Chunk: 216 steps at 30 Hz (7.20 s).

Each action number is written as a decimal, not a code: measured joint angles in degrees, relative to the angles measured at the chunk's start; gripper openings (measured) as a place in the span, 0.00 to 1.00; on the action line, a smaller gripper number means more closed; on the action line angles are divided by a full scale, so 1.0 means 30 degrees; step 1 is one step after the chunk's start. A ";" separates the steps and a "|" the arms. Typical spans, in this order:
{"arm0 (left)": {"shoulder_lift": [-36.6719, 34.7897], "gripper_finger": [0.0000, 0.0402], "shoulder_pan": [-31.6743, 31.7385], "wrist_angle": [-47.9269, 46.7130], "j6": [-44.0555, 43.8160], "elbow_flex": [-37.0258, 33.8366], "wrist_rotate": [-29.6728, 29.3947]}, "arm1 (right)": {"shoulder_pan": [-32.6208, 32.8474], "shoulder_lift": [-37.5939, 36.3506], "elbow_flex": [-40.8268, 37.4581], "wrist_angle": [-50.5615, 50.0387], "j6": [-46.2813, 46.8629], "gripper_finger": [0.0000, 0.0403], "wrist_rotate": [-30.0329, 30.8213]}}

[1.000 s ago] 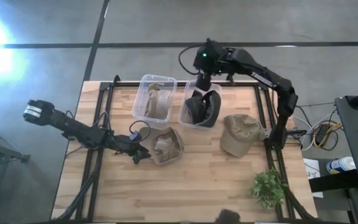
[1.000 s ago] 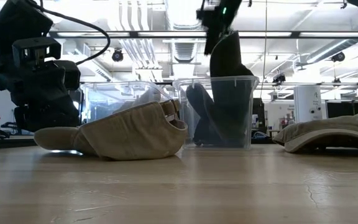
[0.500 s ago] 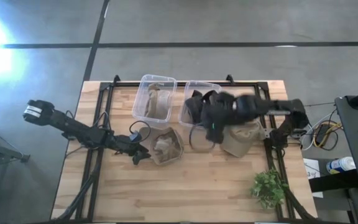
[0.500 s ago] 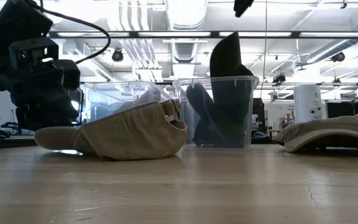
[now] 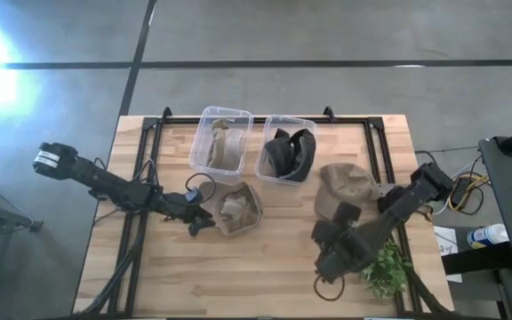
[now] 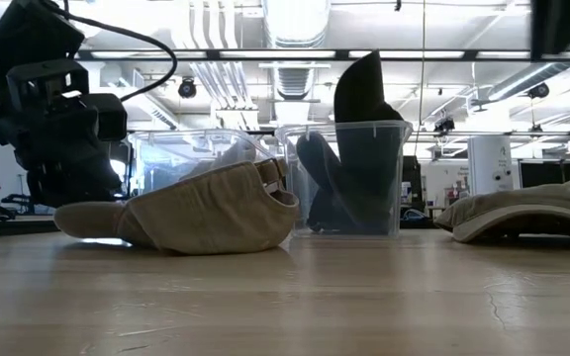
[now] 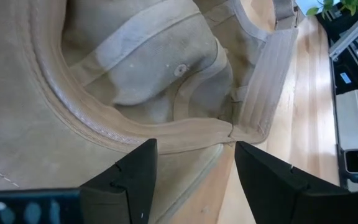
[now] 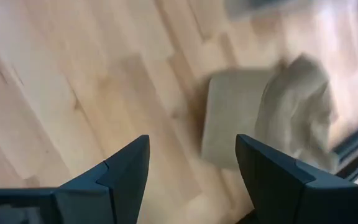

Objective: Pick & Place hat
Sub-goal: Put the right brown cap into the left transparent bin, then put the brown cap into the left transparent bin

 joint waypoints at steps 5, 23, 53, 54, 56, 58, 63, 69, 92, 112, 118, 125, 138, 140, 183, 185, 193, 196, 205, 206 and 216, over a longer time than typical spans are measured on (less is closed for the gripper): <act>0.0000 0.52 0.0000 -0.0004 0.0304 0.0000 0.0214 | 0.0762 0.0044 -0.2658 0.1146 0.2470 0.58 0.0227; 0.0000 0.52 -0.0007 -0.0074 0.0596 0.0000 0.0234 | -0.1208 0.0160 -0.9530 0.5673 0.3333 0.58 0.1801; 0.0000 0.52 -0.0001 -0.0374 -0.0175 0.0000 0.0351 | -0.3945 -0.0029 -1.1628 0.6253 0.5256 0.08 0.3348; 0.0000 0.52 -0.0003 -0.0374 -0.0218 0.0000 0.0351 | -0.3943 -0.0122 -1.1402 0.6243 0.5271 0.06 0.3344; 0.0000 0.52 0.0000 -0.0367 -0.0298 0.0000 0.0351 | -0.3938 -0.0473 -1.0728 0.6272 0.5355 0.05 0.3317; 0.0000 0.52 -0.0007 -0.0367 -0.0556 0.0000 0.0352 | -0.3938 -0.1099 -0.9944 0.6250 0.5216 0.05 0.2969; 0.0000 0.52 -0.0004 -0.0396 -0.0523 0.0000 0.0354 | -0.3928 -0.4027 -0.7689 0.6610 0.4413 0.05 0.0564; 0.0000 0.52 -0.0007 -0.0369 -0.0054 0.0000 0.0354 | -0.4147 -0.8691 -0.5909 0.8831 0.4619 0.04 -0.1485; -0.7010 0.52 -0.0222 0.3292 -0.3604 0.0110 0.4033 | -1.1521 -0.4700 0.5346 1.5799 -2.4619 0.04 -0.1427; -1.4082 0.52 -0.0226 1.1980 -0.1095 0.1042 0.3968 | -1.4132 0.7199 1.4991 0.9141 -4.3860 0.04 -0.0207; -1.4033 0.52 -0.0219 1.1597 -0.0611 0.0947 0.3437 | -1.4414 0.8222 1.4827 0.9572 -4.4928 0.04 0.0844; -1.3814 0.52 -0.0219 1.0365 0.0098 0.0954 0.2997 | -1.4349 0.9877 1.4784 1.1274 -4.5449 0.04 0.0098; -1.3704 0.52 -0.0219 0.9580 0.0244 0.0935 0.2976 | -1.4822 1.0945 1.4768 1.2396 -4.3501 0.04 -0.0616; -1.3704 0.52 -0.0219 0.9339 0.0254 0.0933 0.2974 | -1.4778 1.0810 1.4755 1.2708 -4.2468 0.04 -0.0344; -0.8624 0.52 -0.2089 -0.7264 0.2330 0.2337 0.7343 | -0.9546 0.5705 1.4234 0.1004 -2.7976 0.45 -0.0258; -0.7966 0.52 -0.2079 -0.7104 0.2408 0.2390 0.7510 | -0.9182 0.5705 1.3824 0.0753 -2.7081 0.45 -0.0254; -0.6441 0.52 -0.2076 -0.2244 0.1718 0.2251 0.7562 | -0.7878 0.5705 1.1889 0.1076 -2.1126 0.45 -0.2466; -0.6103 0.52 -0.2076 -0.0770 0.1771 0.2251 0.7563 | -0.7309 0.5620 1.0839 0.2509 -1.8923 0.45 -0.2914; -0.5065 0.52 -0.2193 -0.2195 0.4729 0.2385 0.7833 | -0.6197 0.5588 0.6551 0.9948 -1.2597 0.45 -0.3176; -0.4951 0.52 -0.2193 -0.2174 0.4780 0.2387 0.7930 | -0.6116 0.5595 0.6083 1.1063 -1.1990 0.45 -0.2648; -0.3173 0.51 -0.2229 -1.0874 1.0544 0.4706 0.0117 | -0.6204 0.5603 0.1608 1.8903 -1.2476 0.45 -0.1186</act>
